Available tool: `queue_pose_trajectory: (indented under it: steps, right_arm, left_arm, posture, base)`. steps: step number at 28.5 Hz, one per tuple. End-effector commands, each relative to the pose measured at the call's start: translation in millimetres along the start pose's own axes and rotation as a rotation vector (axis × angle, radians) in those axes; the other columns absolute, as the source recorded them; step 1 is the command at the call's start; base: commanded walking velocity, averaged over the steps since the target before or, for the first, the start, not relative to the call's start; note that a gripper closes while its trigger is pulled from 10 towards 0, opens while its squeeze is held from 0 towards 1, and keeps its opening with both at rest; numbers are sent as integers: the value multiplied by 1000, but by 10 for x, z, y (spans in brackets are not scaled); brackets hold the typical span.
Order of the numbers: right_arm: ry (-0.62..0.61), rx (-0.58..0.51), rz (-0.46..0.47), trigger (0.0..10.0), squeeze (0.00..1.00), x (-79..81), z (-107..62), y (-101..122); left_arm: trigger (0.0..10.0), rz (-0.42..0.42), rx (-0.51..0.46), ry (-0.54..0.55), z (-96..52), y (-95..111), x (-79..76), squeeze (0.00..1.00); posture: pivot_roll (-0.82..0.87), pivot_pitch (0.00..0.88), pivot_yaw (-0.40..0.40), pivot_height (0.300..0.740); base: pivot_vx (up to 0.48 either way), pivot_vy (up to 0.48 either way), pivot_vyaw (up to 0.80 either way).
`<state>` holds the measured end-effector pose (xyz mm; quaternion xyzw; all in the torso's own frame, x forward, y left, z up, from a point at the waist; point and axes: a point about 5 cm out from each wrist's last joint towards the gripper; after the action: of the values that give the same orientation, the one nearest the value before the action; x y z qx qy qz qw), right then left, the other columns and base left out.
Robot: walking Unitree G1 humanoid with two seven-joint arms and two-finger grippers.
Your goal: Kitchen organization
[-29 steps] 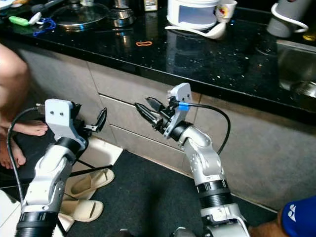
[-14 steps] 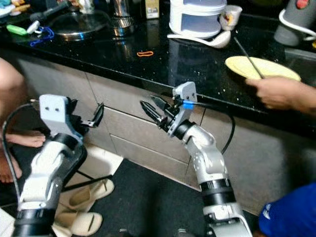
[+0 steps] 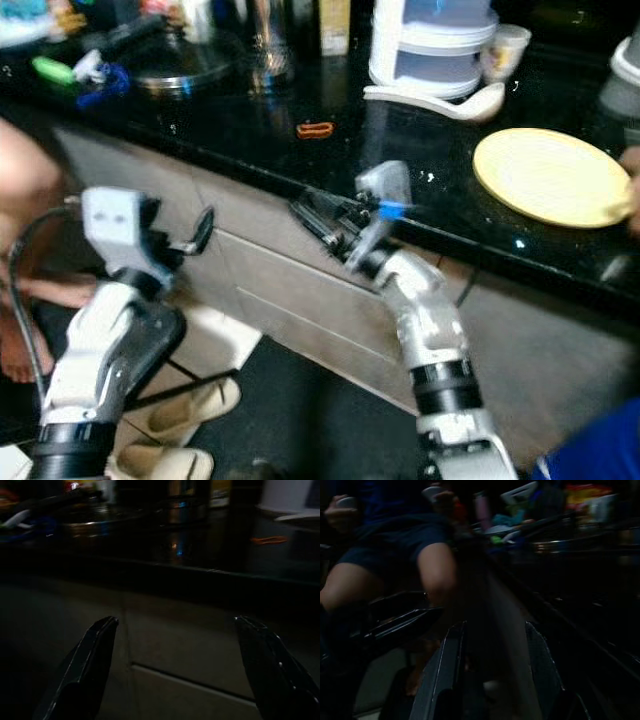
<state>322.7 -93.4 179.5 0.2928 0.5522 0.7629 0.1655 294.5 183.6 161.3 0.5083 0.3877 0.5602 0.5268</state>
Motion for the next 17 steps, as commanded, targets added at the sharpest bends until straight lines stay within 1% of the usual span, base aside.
queue_pose_trajectory:
  steps: [1, 4, 5, 17]
  right_arm:
    - [5, 1, 9, 10000, 0, 3, -25, -5]
    - [10, 2, 10, 10000, 0, 12, -26, -10]
    - [10, 2, -1, 10000, 0, 17, -25, -11]
    - [-11, -4, 6, 10000, 0, -14, -34, 17]
  left_arm:
    - [10000, -15, 13, -7, -11, -19, -20, 0]
    - [10000, -16, 12, -5, -12, -18, -19, 0]
    - [10000, -16, 12, -4, -11, -18, -15, 0]
    - [10000, -14, -2, 5, 9, 25, 16, 0]
  posture:
    - [26, 59, -15, 740]
    - [25, 57, -16, 740]
    - [24, 57, -15, 740]
    - [22, 60, -12, 740]
  base:
    - [311, 0, 800]
    - [309, 0, 800]
    - [311, 0, 0]
    - [312, 0, 0]
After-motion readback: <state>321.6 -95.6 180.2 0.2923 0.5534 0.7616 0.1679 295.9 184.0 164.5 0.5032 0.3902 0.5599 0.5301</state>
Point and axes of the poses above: a point about 5 cm out from each wrist's last joint towards the gripper, its own z axis pointing out of the wrist towards the gripper, its own y axis along the axis of the wrist's last joint, x = y × z, and after that the axes turned 9 degrees about z, right-handed
